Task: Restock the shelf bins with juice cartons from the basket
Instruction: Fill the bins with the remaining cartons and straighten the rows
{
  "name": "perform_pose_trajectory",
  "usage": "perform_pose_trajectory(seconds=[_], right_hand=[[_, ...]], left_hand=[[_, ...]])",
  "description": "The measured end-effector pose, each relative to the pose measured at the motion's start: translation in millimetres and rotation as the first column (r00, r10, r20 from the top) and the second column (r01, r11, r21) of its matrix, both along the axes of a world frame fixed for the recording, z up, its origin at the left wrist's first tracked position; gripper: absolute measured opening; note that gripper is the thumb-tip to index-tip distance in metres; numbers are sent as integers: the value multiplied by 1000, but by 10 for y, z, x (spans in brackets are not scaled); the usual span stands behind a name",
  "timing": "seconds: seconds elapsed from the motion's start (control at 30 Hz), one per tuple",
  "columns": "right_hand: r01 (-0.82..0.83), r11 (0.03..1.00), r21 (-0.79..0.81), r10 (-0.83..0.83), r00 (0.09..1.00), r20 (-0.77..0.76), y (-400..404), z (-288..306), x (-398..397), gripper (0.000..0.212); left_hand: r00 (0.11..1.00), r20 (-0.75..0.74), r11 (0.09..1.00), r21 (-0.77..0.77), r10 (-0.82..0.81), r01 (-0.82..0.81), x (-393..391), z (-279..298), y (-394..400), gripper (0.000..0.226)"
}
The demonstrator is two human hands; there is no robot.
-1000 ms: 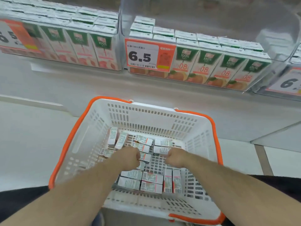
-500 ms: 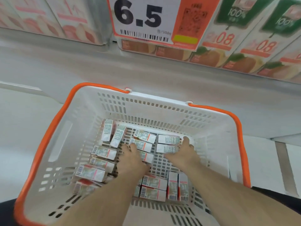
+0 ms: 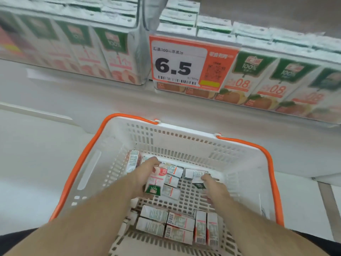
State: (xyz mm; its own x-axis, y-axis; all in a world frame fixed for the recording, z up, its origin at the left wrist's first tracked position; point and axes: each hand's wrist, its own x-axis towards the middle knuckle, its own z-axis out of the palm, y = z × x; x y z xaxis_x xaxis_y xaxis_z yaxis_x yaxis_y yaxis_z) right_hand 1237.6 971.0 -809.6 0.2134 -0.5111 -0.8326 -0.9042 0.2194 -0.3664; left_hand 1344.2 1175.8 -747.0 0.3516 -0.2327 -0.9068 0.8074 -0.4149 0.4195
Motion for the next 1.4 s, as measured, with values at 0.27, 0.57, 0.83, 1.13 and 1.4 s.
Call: perform_pose_trajectory(seconds=[0.27, 0.57, 0.83, 1.13, 1.4], right_hand=[[156, 892, 424, -317, 884, 343, 27, 942, -52, 62], [-260, 850, 458, -86, 789, 608, 334, 2043, 8, 68], [-396, 879, 265, 23, 590, 807, 521, 2585, 78, 72], [-377, 901, 214, 9, 510, 860, 761, 3013, 210, 63], [-343, 881, 324, -92, 549, 831, 820, 3153, 365, 61]], left_hand=[[992, -17, 960, -251, 123, -124, 91, 687, 20, 46], [983, 114, 920, -381, 143, -90, 33, 1588, 218, 25], [862, 503, 964, -255, 68, 72, 135, 2370, 410, 17], [460, 813, 881, 128, -357, 456, 163, 2455, 537, 16], [245, 896, 800, 174, -371, 574, 182, 2572, 500, 54]])
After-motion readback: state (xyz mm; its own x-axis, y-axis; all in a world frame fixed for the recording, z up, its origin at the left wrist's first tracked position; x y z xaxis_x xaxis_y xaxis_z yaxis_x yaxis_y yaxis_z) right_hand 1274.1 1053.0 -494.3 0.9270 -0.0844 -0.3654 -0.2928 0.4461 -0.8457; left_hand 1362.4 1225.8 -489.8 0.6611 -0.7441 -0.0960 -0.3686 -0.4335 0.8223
